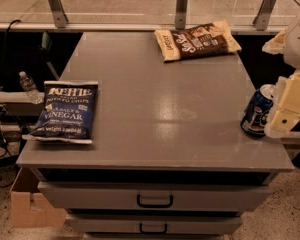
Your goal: Knock pepsi can over
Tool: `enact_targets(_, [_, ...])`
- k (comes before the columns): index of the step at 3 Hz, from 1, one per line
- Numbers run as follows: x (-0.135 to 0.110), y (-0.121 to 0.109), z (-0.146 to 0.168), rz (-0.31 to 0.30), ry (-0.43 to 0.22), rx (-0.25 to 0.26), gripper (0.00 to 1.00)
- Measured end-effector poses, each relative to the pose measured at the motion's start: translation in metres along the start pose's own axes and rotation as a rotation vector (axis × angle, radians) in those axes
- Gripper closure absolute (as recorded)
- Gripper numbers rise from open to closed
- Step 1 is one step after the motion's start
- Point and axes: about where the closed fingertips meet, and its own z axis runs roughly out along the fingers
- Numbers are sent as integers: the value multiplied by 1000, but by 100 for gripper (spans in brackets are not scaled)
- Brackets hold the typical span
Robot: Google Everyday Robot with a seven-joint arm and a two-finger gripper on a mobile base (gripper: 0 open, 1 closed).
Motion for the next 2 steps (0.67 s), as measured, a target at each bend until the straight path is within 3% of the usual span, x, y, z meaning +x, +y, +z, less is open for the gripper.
enact_targets(1, [0, -1, -1, 1, -2, 2, 0])
enact_targets(2, [35, -33, 11, 71, -72, 11, 0])
